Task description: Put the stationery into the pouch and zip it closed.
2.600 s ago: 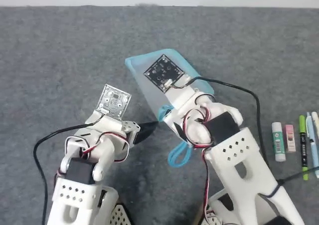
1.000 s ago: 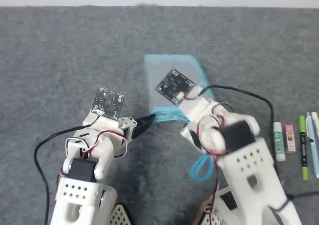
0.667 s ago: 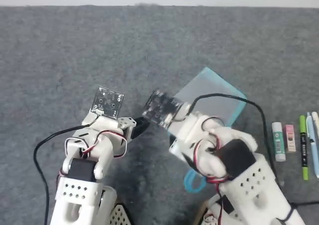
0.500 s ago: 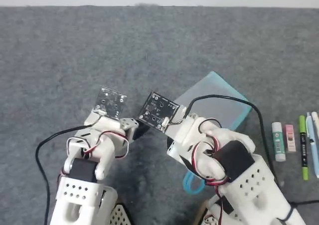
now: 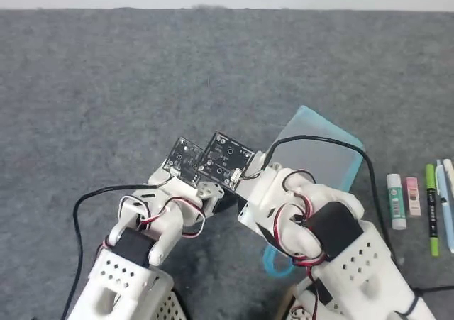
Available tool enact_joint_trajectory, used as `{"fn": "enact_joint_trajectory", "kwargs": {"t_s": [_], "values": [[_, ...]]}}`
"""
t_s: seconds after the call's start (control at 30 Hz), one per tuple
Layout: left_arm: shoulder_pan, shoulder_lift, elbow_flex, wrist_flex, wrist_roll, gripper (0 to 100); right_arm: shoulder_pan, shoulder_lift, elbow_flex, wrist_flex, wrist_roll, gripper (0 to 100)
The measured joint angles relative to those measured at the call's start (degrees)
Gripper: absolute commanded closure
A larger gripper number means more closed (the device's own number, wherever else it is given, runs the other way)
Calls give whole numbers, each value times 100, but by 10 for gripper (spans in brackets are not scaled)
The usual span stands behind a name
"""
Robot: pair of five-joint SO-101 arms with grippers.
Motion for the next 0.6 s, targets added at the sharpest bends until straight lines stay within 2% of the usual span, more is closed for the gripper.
{"fn": "enact_joint_trajectory", "kwargs": {"t_s": [0.17, 0.37, 0.53, 0.6], "values": [[211, 0, 387, -809, 0, 715, -360, 0, 264, 0, 0, 991], [545, 0, 686, -1451, 0, 791, -369, 0, 264, 9, 0, 991], [571, 9, 738, -1538, 0, 928, -325, 0, 264, 9, 0, 991], [281, 9, 738, -1547, 0, 996, 9, 0, 264, 70, 9, 991]]}}
